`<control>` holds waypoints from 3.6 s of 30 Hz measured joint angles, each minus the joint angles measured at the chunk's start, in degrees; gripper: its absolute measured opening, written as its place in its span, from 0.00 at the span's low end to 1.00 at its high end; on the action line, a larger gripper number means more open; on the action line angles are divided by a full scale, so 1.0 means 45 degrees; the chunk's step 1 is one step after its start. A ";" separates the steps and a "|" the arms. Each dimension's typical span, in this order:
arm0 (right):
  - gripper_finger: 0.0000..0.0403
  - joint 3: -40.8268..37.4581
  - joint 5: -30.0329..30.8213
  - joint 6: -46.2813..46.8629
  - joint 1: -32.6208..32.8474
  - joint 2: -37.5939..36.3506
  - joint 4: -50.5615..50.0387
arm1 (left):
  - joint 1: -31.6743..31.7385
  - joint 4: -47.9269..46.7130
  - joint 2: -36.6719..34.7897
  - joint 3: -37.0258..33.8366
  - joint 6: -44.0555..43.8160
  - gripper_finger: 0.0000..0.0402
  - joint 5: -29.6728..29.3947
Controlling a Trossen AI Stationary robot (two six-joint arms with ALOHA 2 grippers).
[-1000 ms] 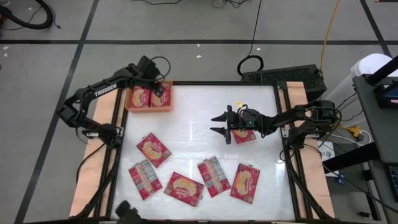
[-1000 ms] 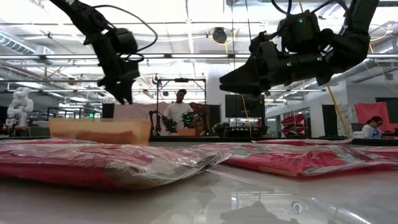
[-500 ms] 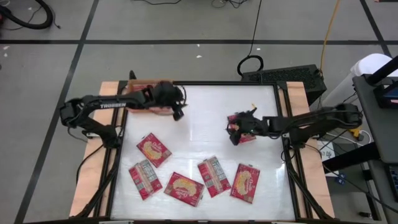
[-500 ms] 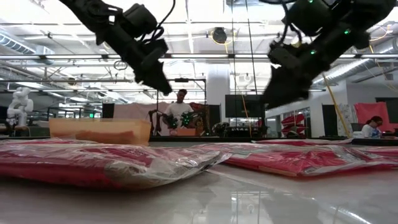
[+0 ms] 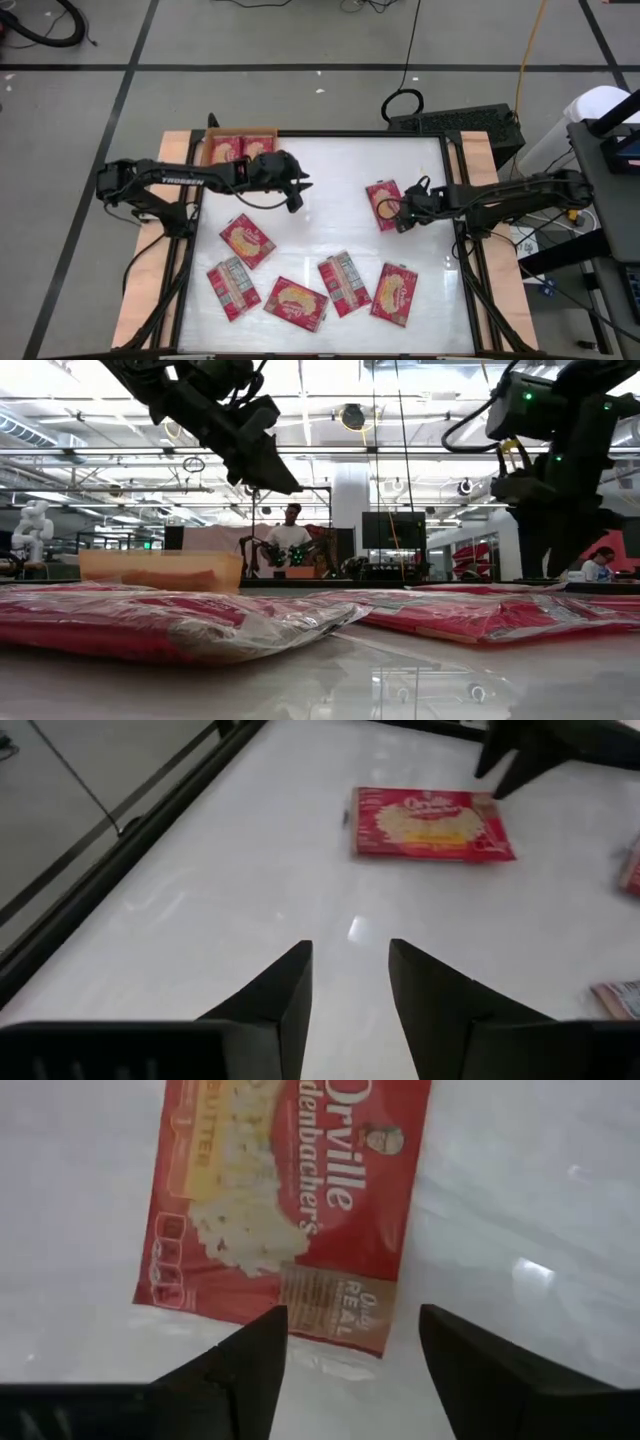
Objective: Sort popcorn bags into baskets
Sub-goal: Put the red popcorn bag into the orange bin
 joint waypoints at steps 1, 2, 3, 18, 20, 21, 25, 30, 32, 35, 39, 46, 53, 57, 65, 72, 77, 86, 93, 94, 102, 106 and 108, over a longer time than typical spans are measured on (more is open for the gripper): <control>0.56 0.0000 -0.0001 -0.0022 -0.0046 0.0000 0.0019 | -0.0063 0.0010 0.0000 0.0000 0.0004 0.34 0.0001; 0.57 0.0000 0.0058 -0.0098 -0.0107 0.0005 0.0041 | -0.0107 0.0011 0.0000 0.0000 0.0003 0.34 0.0005; 0.58 0.0000 0.0195 -0.0286 -0.0177 0.0005 0.0049 | -0.0135 0.0011 0.0000 0.0000 0.0005 0.34 0.0007; 0.53 -0.3716 -0.1036 -0.1156 -0.0857 0.0098 0.7019 | -0.0172 -0.0012 0.0000 0.0000 0.0000 0.34 0.0007; 0.44 -0.4204 -0.1097 -0.1264 -0.0857 0.0132 0.8262 | -0.0175 -0.0003 0.0000 0.0000 0.0000 0.34 0.0011; 0.40 -0.4438 -0.1118 -0.1343 -0.0857 0.0144 0.8972 | -0.0172 0.0022 0.0000 0.0000 0.0000 0.34 0.0011; 0.16 -0.5078 -0.0769 -0.1849 -0.0847 0.0164 1.1184 | -0.0172 0.0208 0.0000 0.0000 -0.0010 0.34 0.0011; 0.03 -0.5269 -0.0236 -0.3019 -0.0863 0.0220 1.2679 | -0.0172 0.0551 0.0007 0.0000 -0.0059 0.34 0.0013; 0.03 -0.5263 0.0062 -0.3873 -0.0859 0.0223 1.3385 | -0.0172 0.1090 0.0196 0.0005 -0.0302 0.34 0.0015; 0.01 -0.5114 0.0425 -0.5443 -0.0866 0.0214 1.4615 | -0.0121 0.1759 0.0599 -0.0004 -0.0662 0.34 0.0087; 0.00 -0.4816 0.1459 -0.7650 -0.0862 0.0214 1.5665 | 0.0079 0.2918 0.1283 0.0000 -0.0881 0.34 0.0543; 0.00 -0.4609 0.3108 -1.0958 -0.0965 0.0202 1.9132 | 0.0502 0.5122 0.2127 0.0000 -0.0967 0.34 0.1944; 0.00 -0.4590 0.3371 -1.2835 -0.1036 0.0190 2.2248 | 0.2086 0.7308 0.2021 0.0000 -0.1907 0.39 0.5542; 0.00 -0.4590 0.3366 -1.3616 -0.1041 0.0196 2.2881 | 0.2817 0.8879 0.2075 0.0010 -0.2877 0.48 0.7295; 0.00 -0.4541 0.3317 -1.3426 -0.1041 0.1418 2.3468 | 0.2440 0.9962 0.2084 0.0010 -0.2548 0.71 0.6446; 0.00 -0.4499 0.2620 -1.3251 -0.1041 0.3106 2.5889 | 0.2150 1.0419 0.2084 0.0010 -0.2331 0.69 0.5471; 0.00 -0.3683 0.1988 -1.3249 -0.1036 0.3964 2.6029 | 0.2360 1.0561 0.2084 0.0108 -0.2736 0.58 0.5600; 0.00 -0.2365 0.1982 -1.3482 -0.1158 0.5186 2.5282 | 0.2682 1.0478 0.2084 0.0257 -0.3014 0.36 0.6889; 0.00 -0.2345 0.1980 -1.3405 -0.1355 0.5192 2.5295 | 0.3583 1.0436 0.2084 0.0257 -0.3953 0.09 0.9096; 0.01 -0.2330 0.1977 -1.3405 -0.1364 0.5192 2.5299 | 0.3701 1.0431 0.2084 0.0257 -0.4022 0.06 0.9381; 0.17 -0.2324 0.2043 -1.3492 -0.1372 0.5183 2.4928 | 0.5203 1.0185 0.1660 0.0254 -0.6001 0.01 1.2550; 0.27 -0.2331 0.2370 -1.3457 -0.1376 0.5186 2.4244 | 0.6479 0.9766 0.0709 0.0281 -0.6547 0.01 1.4012; 0.30 -0.2333 0.2353 -1.3450 -0.1376 0.5183 2.3861 | 0.7203 0.9121 0.0171 0.0262 -0.6487 0.01 1.4651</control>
